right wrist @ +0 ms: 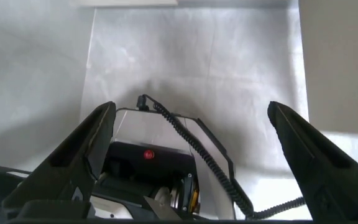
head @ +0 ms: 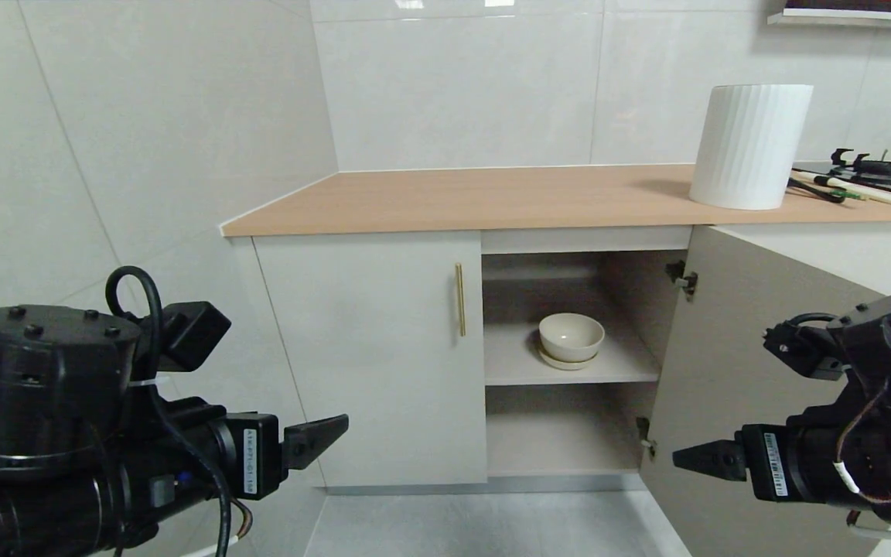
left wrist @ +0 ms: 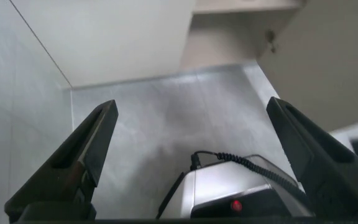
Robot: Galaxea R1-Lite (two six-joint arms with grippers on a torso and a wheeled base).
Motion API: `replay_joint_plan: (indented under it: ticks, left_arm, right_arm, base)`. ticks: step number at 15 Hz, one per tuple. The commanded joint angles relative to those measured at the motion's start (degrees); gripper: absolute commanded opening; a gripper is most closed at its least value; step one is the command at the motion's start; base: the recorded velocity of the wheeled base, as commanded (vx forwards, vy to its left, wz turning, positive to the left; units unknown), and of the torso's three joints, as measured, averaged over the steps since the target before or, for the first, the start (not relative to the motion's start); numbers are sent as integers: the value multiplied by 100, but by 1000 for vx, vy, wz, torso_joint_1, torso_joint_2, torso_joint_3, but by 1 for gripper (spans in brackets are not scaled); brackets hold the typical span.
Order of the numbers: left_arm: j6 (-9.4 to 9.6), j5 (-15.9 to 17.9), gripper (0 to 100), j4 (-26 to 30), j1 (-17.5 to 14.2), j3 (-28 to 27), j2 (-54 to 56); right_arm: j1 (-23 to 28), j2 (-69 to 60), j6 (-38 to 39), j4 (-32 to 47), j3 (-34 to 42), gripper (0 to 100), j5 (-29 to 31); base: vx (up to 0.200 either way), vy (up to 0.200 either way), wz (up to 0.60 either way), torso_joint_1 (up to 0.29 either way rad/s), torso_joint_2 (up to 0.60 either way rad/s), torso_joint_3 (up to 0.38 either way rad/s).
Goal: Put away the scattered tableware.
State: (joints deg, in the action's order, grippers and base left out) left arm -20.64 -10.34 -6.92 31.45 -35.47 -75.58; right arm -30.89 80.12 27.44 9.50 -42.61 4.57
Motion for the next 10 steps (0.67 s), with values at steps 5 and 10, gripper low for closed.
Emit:
replay_joint_plan:
  ticks: [5,10]
  left_arm:
    - [7,-3,100,-2,19,23,-27]
    - [16,-3,100,-2,28,32,-27]
  right_arm:
    - [-5,48,-2,0,-2,100,0]
    - [-5,-5,7,0,15,100,35]
  base:
    - [-160,0,0,2,5,1]
    - [0,0,0,0,0,0]
